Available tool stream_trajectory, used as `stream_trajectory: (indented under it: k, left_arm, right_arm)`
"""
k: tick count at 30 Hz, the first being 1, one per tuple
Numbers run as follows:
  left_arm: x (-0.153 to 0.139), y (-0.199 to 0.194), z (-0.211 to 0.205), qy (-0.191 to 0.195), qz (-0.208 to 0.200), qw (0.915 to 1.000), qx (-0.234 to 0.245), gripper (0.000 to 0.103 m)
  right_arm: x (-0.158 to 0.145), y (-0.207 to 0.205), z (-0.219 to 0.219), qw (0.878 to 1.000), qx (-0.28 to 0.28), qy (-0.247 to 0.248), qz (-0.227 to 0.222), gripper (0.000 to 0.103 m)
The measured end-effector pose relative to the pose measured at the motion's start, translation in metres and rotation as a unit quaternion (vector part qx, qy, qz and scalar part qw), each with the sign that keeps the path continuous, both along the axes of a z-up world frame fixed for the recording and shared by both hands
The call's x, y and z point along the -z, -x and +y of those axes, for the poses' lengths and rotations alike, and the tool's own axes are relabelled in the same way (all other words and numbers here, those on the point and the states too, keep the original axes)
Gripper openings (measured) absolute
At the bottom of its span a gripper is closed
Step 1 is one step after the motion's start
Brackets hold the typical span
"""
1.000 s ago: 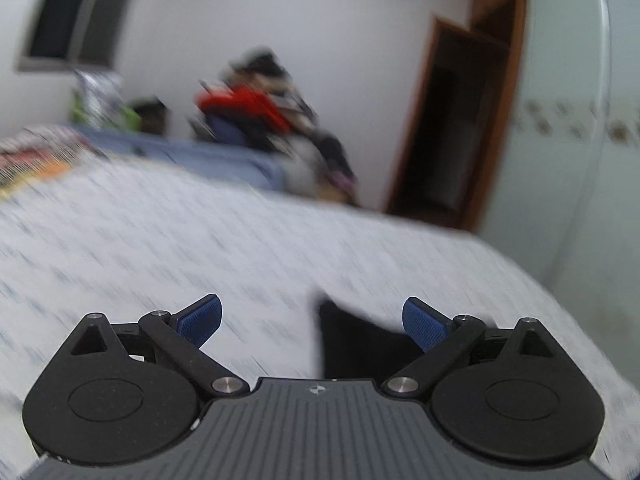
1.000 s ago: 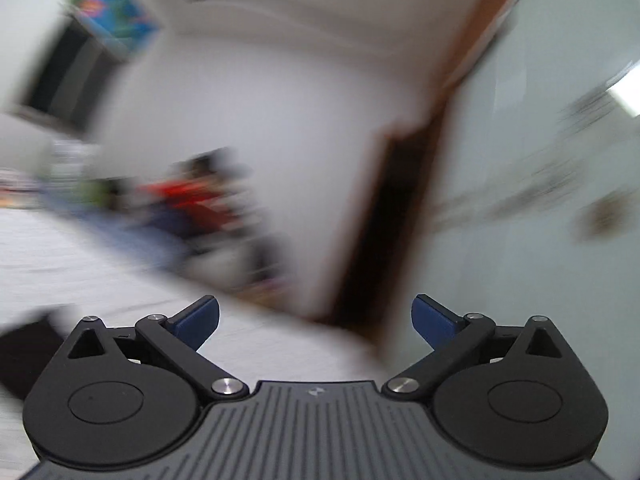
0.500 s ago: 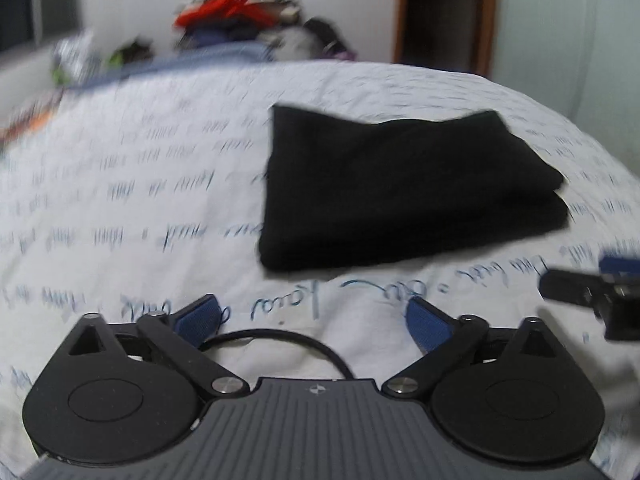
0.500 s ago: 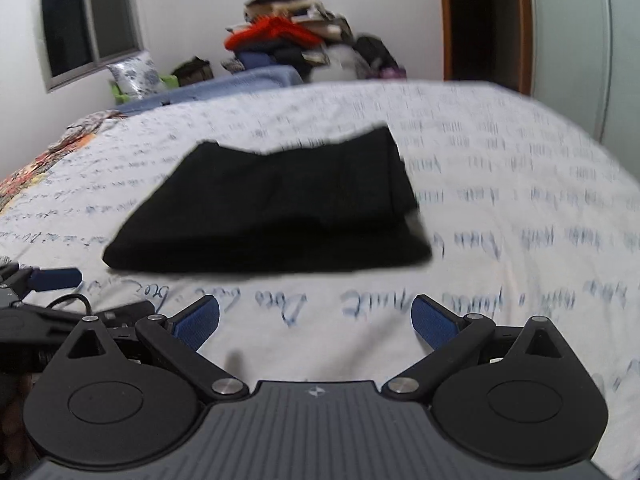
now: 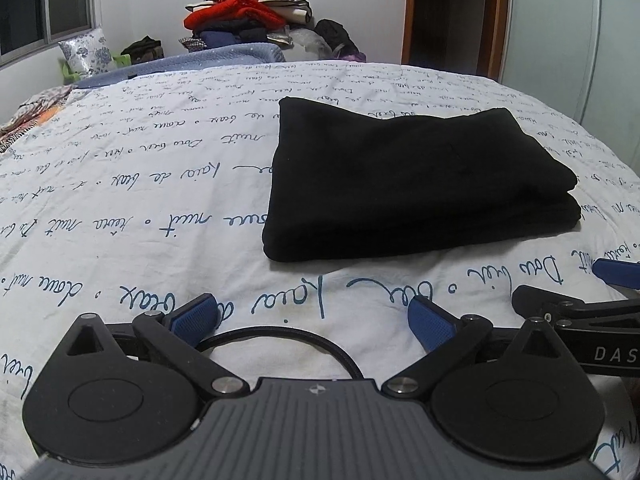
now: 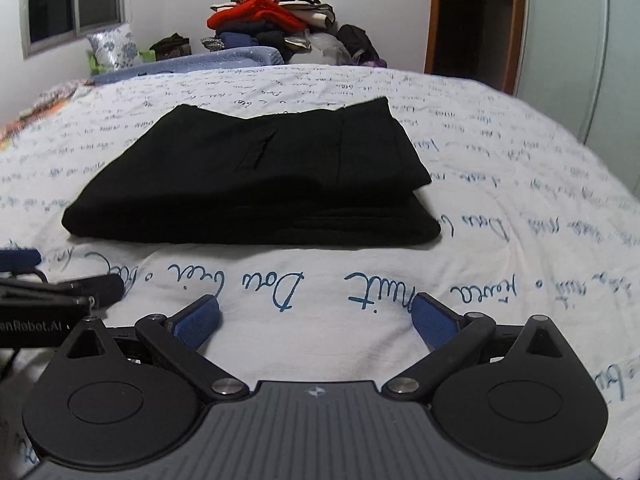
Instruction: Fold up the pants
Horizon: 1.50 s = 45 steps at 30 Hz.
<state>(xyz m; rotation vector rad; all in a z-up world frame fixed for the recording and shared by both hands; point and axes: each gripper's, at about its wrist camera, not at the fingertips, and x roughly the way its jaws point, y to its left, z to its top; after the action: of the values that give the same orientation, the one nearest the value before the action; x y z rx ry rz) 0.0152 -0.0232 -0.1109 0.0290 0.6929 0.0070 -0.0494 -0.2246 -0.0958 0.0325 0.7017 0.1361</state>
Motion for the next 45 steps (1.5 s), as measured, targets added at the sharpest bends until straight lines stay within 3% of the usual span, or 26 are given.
stream_trajectory:
  k: [45]
  left_arm:
    - [-0.0039,-0.0063,-0.0011,0.005,0.034,0.9994,0.001,0.103]
  right_arm:
    - [0.0000,0.0016,0.0030,1.000,0.000,0.003,-0.002,0.103]
